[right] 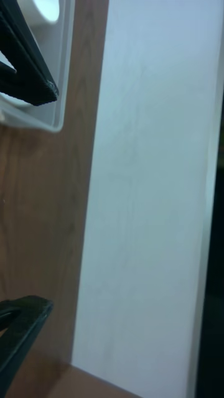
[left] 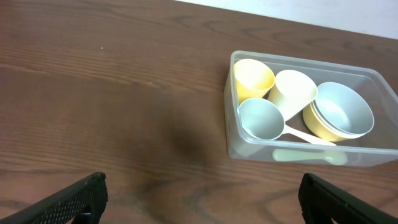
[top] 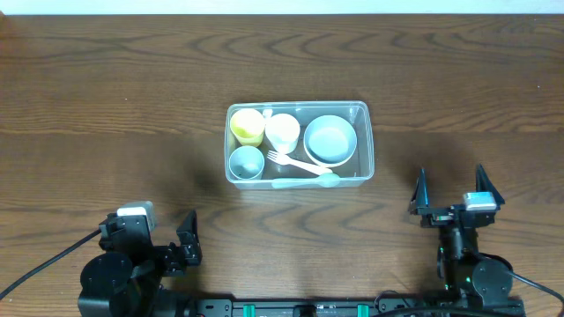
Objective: Pack container
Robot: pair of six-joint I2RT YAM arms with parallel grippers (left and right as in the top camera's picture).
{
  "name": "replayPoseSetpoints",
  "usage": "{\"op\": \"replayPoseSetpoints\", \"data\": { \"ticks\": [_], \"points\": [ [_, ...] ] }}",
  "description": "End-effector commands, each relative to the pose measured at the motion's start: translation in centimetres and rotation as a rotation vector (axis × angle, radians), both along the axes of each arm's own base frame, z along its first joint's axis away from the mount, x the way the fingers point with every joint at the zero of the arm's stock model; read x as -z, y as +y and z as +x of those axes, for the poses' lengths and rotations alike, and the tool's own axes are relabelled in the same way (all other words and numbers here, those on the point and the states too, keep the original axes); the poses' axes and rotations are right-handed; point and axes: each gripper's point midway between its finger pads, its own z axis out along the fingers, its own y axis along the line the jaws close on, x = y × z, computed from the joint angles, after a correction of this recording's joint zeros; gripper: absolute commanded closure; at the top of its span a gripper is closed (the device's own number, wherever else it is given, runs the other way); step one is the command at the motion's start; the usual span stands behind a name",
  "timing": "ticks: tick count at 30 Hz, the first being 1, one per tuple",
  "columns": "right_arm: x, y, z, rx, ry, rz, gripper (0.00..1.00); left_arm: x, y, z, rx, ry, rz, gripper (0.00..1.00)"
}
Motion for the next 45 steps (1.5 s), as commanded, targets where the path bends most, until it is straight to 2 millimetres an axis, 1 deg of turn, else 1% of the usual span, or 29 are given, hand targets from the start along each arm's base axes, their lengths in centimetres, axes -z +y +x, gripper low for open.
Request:
{"op": "replayPoseSetpoints", "data": {
  "ticks": [1, 3, 6, 7, 39, 45],
  "points": [
    [1.6, 0.0, 0.4, 0.010, 0.002, -0.097, 0.01, 0.2, 0.0, 0.0, -0.009, 0.006, -0.011, 0.02],
    [3.1, 0.0, 0.7, 0.008, 0.034, -0.098, 0.01, 0.2, 0.1, 0.0, -0.010, 0.006, -0.010, 0.02],
    [6.2, 0.0, 0.8, 0.002, 0.154, -0.101, 0.01, 0.2, 0.1, 0.0, -0.010, 0.005, -0.010, 0.02],
    [6.9, 0.0, 0.7, 0.002, 0.182, -0.102, 0.01, 0.2, 0.1, 0.0, -0.010, 0.006, -0.010, 0.02],
    [6.9, 0.0, 0.7, 0.001, 0.185, -0.102, 0.01, 0.2, 0.1, 0.0, -0.010, 0.006, -0.010, 0.02],
    [6.9, 0.0, 0.7, 0.001, 0.185, -0.102, 0.01, 1.1, 0.5, -0.3, 0.000, 0.017, 0.054, 0.02]
  ]
}}
